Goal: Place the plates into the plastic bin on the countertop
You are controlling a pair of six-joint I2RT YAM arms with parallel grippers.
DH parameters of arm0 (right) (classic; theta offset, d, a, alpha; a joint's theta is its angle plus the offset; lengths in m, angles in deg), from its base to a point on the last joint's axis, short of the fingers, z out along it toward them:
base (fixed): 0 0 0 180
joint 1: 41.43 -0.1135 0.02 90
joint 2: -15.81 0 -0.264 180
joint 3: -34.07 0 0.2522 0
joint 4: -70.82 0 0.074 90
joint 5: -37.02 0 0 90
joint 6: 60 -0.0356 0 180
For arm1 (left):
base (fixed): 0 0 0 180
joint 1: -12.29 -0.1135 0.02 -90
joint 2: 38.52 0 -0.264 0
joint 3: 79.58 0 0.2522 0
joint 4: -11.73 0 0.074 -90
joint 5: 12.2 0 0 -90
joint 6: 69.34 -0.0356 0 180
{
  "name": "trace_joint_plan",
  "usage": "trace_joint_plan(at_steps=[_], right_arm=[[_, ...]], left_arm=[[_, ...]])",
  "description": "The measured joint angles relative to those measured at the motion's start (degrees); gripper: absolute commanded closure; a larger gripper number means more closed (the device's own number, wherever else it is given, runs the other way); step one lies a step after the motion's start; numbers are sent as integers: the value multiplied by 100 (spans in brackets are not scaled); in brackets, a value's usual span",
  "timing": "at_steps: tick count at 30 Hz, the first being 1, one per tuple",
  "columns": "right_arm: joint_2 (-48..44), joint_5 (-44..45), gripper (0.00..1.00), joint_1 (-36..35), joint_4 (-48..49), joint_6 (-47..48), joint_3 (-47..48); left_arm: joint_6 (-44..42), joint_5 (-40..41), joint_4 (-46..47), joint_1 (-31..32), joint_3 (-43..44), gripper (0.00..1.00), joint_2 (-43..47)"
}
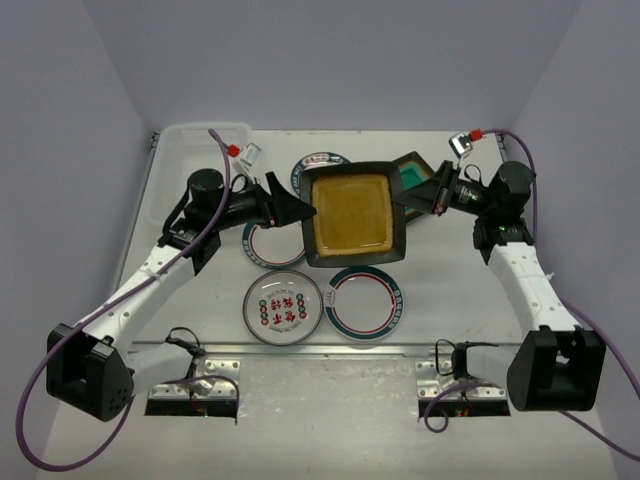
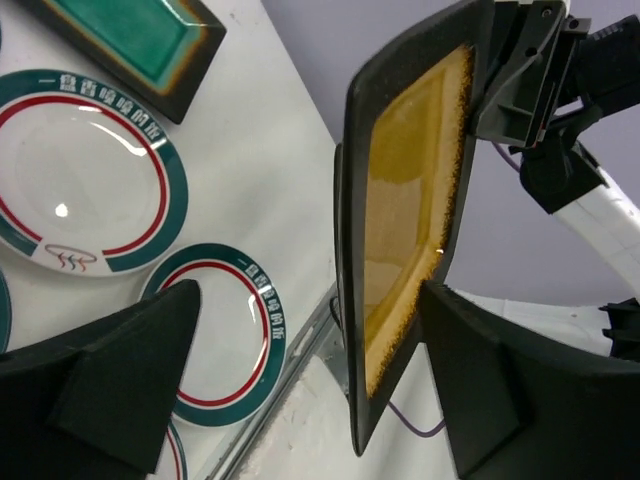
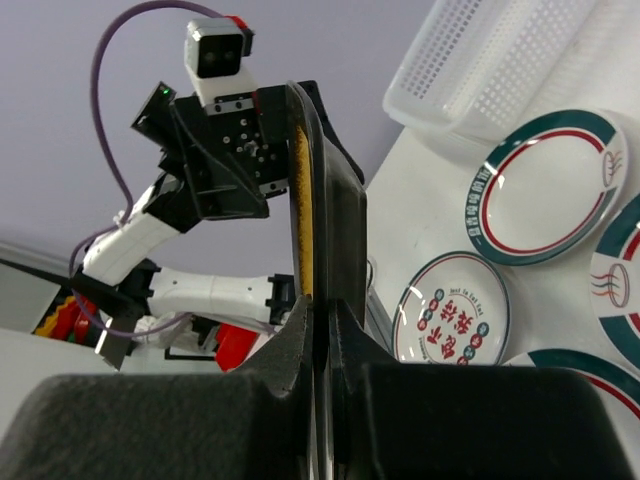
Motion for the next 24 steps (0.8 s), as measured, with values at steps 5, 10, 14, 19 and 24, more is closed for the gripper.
trace_joint_plan(at_steps=[5,10,14,19,24], right_arm=[[5,6,100,-293,416,-245,0],[7,34,100,-405,676,-348,0],[7,103,96,-416,790,-377,-4],[70,248,53,-439,1017,-510,-122],[278,350,33,-480,1494,-728,-252]], left_arm=[[352,-265,723,45,-225,88,0],[539,-119,914,247,-308,100,13],[539,37,800,273,-275,100,17],[415,258,364,201,-128,100,87],[385,47,-11,-260,-63,100,38]])
